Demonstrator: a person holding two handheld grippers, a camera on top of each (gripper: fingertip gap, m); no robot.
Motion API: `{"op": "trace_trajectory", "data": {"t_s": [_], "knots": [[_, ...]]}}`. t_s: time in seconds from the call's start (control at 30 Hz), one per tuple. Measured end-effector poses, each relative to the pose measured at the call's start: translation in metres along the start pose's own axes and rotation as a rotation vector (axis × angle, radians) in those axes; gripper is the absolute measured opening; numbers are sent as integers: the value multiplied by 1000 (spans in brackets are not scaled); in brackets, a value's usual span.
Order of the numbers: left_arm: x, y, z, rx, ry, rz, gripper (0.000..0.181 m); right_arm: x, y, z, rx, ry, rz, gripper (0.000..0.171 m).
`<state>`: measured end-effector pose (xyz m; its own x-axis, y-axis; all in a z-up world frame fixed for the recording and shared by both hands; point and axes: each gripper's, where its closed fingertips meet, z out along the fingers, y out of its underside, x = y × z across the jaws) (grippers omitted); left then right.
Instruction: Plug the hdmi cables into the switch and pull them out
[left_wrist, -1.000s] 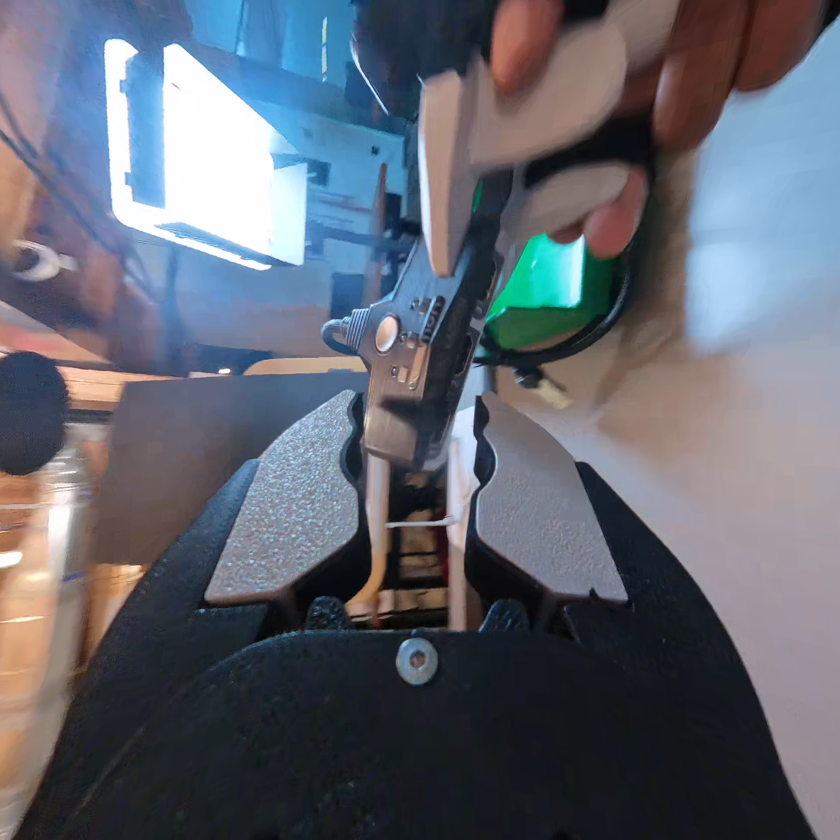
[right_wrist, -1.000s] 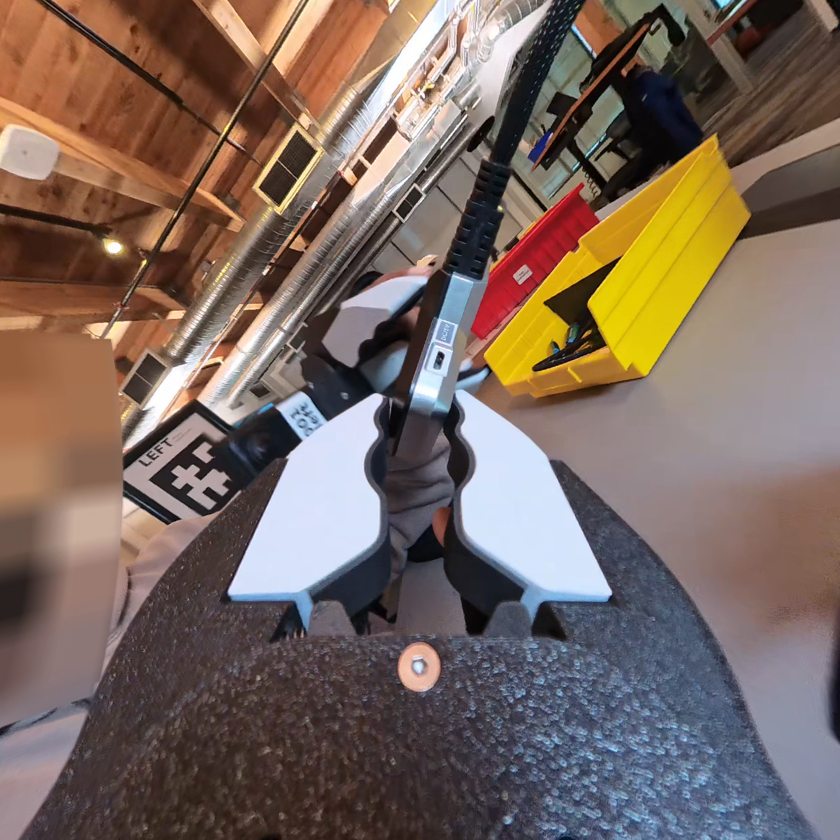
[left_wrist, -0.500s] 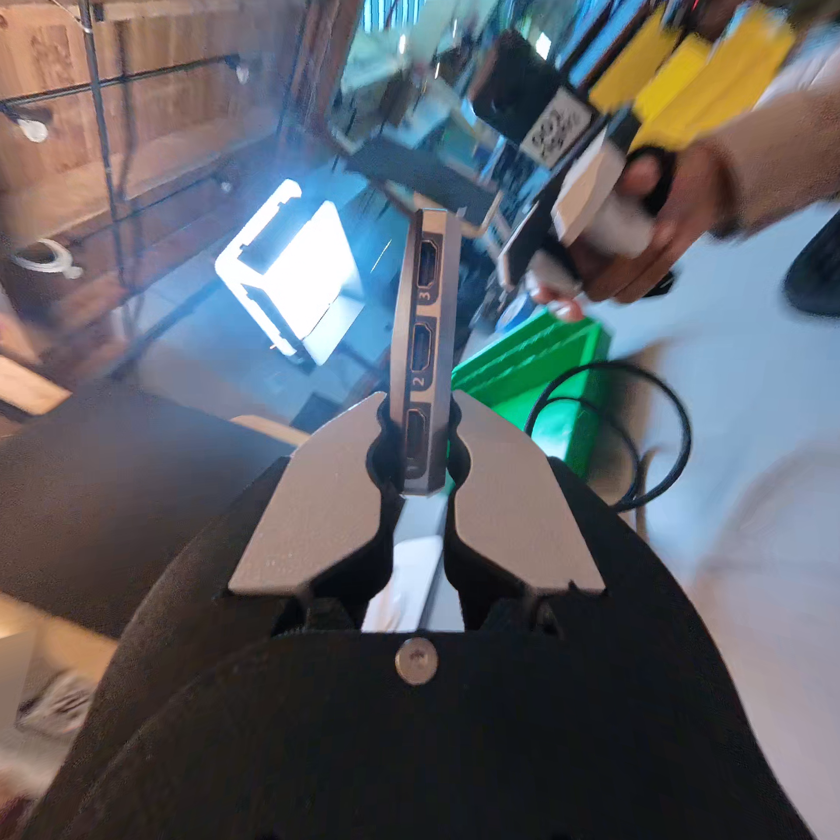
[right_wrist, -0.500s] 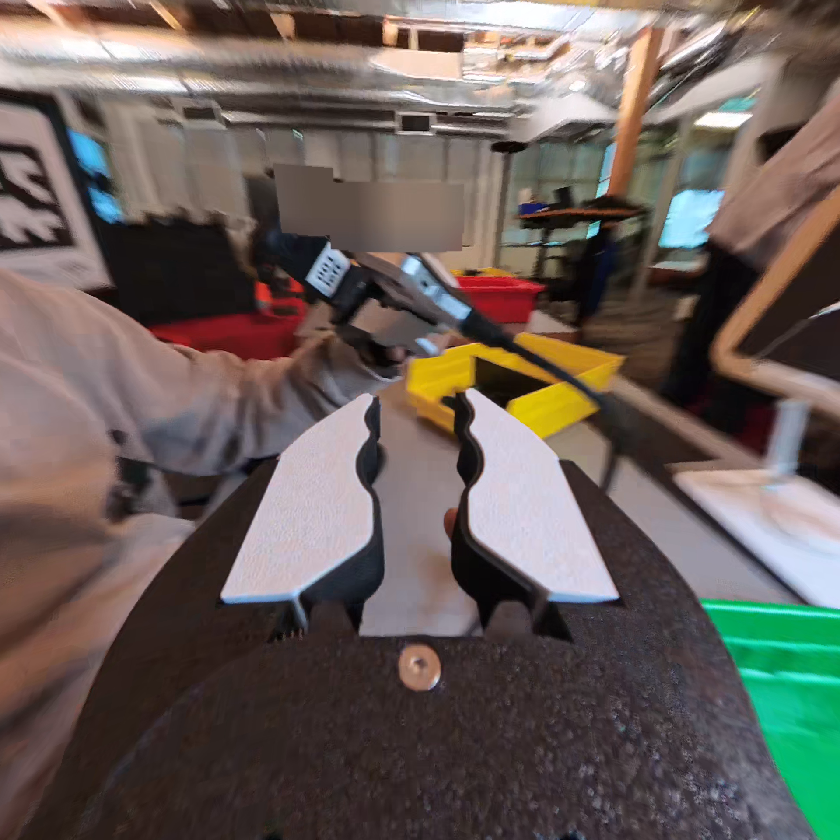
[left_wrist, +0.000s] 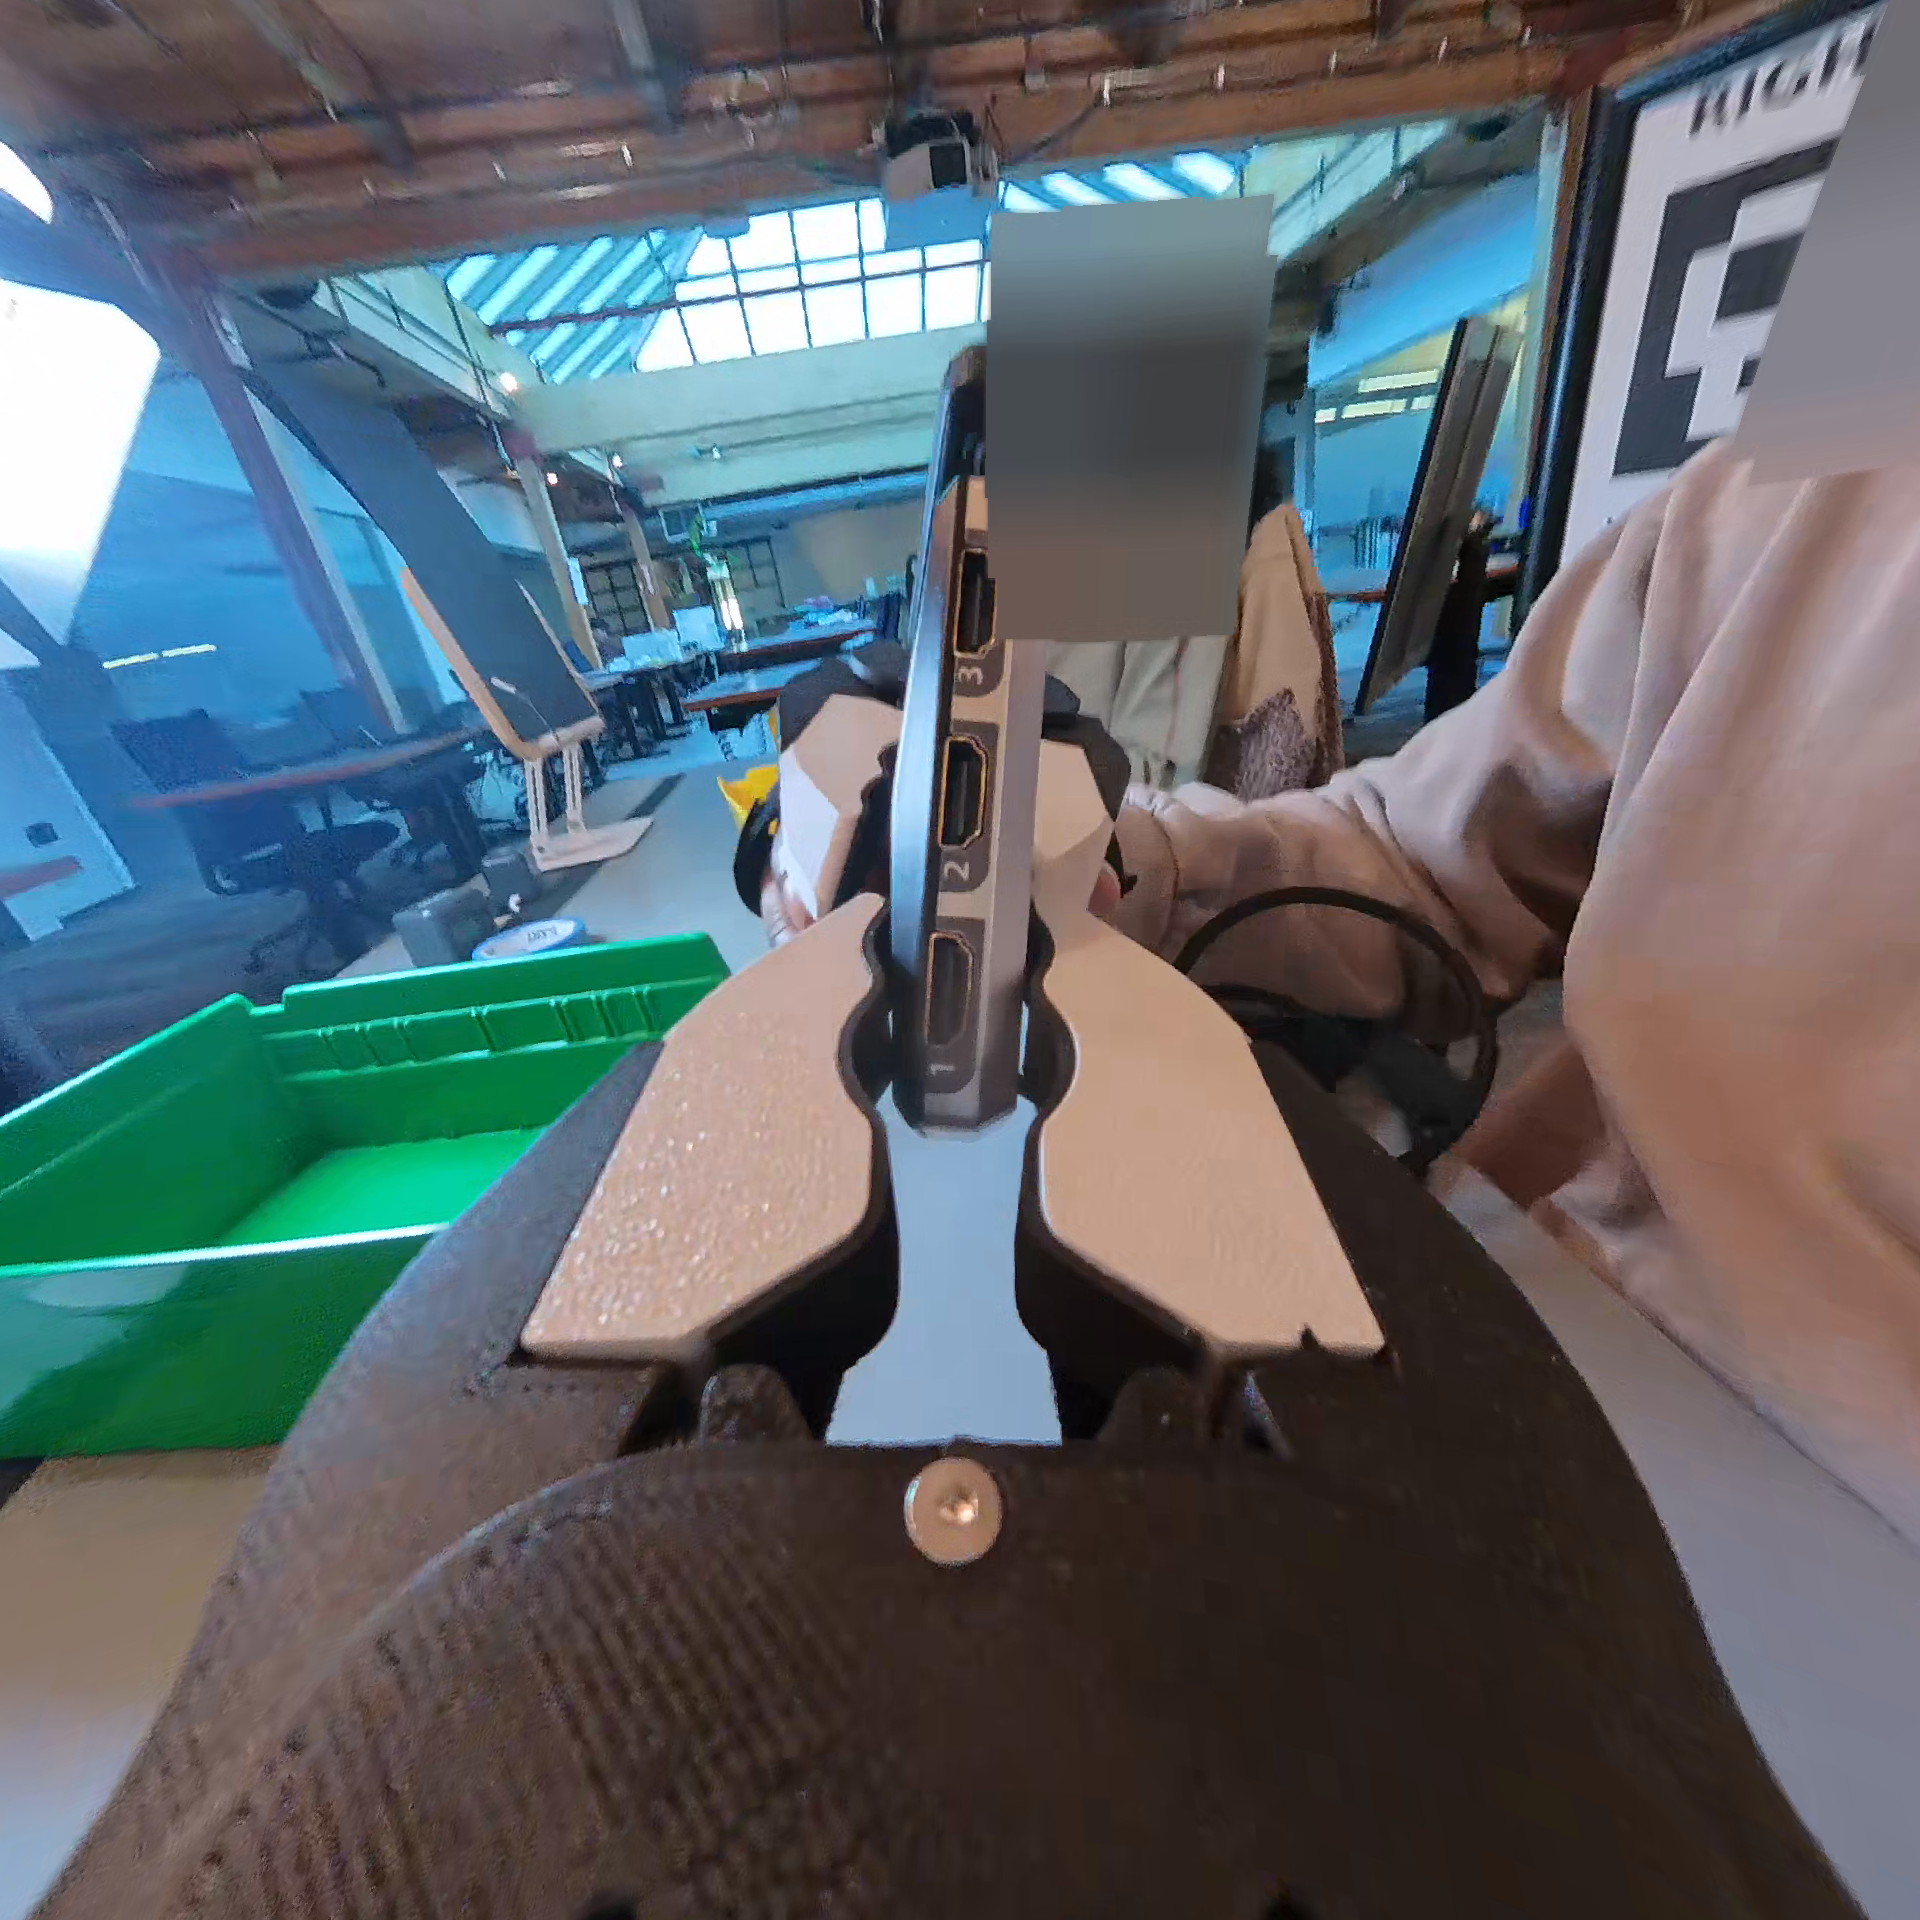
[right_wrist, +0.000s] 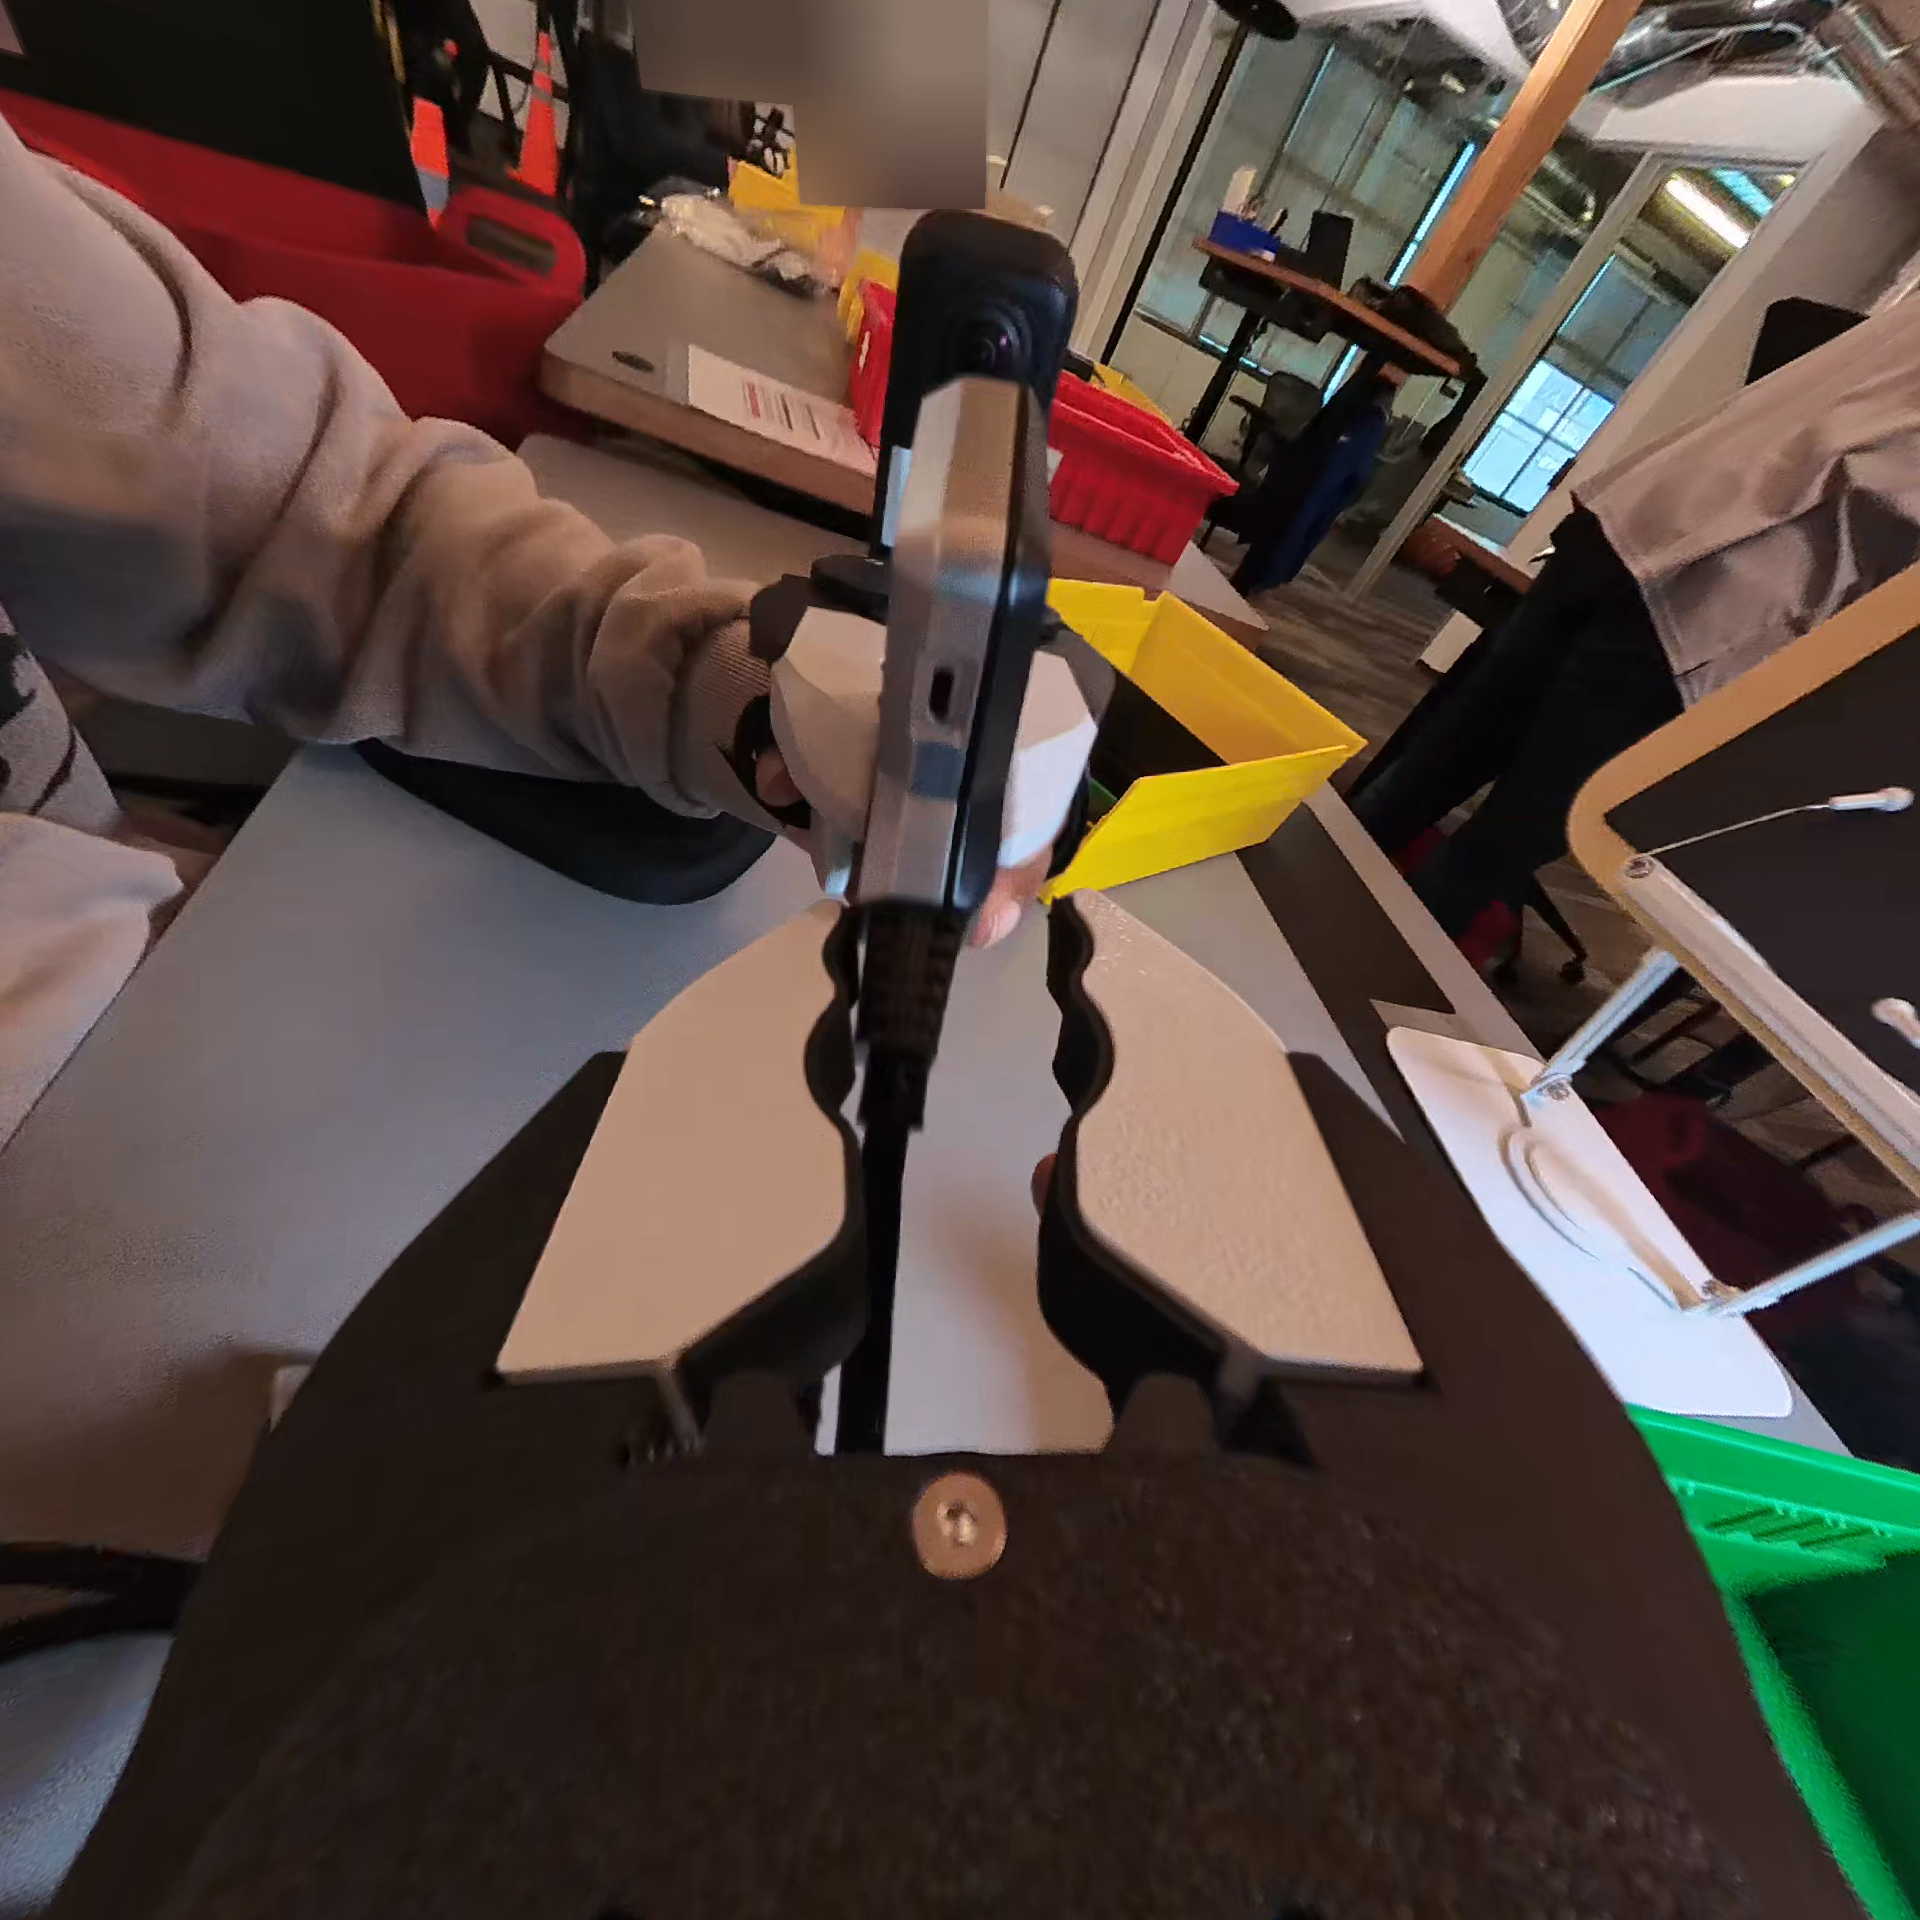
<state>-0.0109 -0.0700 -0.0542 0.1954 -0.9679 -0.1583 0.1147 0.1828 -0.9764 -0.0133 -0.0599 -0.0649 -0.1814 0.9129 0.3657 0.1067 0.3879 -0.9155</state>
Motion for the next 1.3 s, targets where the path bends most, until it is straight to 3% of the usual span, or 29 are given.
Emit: {"op": "trace_trajectory", "data": {"t_s": [0.1, 0.43, 0.87, 1.07, 1.3], "knots": [[-3, 16, 2, -65, -9, 6, 22, -5, 4, 5, -15, -8, -20, 25], [-23, 41, -12, -247, -111, 112, 24, 7, 28, 7, -108, 39, 1, 23], [-24, 56, -19, -296, -103, 45, 22, 6, 39, 13, -101, 43, 2, 23], [-56, 16, -46, -214, -270, 75, 21, 31, 39, -3, -76, 168, 22, 23], [-116, -45, -134, -359, -725, 197, 18, 50, 41, -11, -78, 299, -26, 23]]}}
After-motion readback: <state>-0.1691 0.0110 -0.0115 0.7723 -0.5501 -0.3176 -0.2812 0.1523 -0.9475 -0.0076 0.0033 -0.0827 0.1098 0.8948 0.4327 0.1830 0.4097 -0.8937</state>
